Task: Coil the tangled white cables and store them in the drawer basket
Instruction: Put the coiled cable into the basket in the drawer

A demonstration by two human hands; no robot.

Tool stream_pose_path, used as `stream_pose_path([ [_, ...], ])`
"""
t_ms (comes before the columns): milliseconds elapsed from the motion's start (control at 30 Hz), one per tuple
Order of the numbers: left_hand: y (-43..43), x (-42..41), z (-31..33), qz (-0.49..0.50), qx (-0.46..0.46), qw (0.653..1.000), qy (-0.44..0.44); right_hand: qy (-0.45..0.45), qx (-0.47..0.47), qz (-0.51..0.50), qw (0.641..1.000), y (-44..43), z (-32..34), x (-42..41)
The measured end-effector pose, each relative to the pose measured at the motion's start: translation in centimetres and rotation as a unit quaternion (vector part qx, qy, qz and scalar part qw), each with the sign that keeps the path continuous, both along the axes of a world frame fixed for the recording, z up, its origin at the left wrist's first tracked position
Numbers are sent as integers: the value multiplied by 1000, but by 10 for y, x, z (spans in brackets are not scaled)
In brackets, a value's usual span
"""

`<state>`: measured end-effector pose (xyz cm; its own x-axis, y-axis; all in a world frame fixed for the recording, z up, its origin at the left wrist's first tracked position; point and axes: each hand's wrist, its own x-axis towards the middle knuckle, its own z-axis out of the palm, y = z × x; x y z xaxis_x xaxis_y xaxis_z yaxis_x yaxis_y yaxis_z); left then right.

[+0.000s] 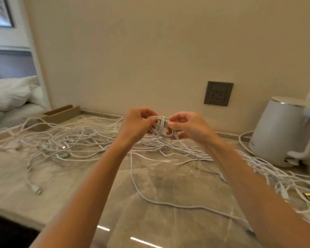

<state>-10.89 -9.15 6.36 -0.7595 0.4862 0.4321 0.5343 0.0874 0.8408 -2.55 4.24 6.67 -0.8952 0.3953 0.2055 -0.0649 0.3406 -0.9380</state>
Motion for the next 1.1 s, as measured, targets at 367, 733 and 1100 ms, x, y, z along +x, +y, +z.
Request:
stream_pose_path([
  [367, -245, 22, -35, 210, 3, 976, -52, -70, -49, 242, 966, -226, -31, -33],
  [733, -448, 60, -190, 419, -15, 880, -224, -237, -32, 399, 885, -425, -165, -46],
  [1100, -521, 76, -318, 534, -86, 759, -362, -365, 11, 362, 858, -521, -300, -64],
])
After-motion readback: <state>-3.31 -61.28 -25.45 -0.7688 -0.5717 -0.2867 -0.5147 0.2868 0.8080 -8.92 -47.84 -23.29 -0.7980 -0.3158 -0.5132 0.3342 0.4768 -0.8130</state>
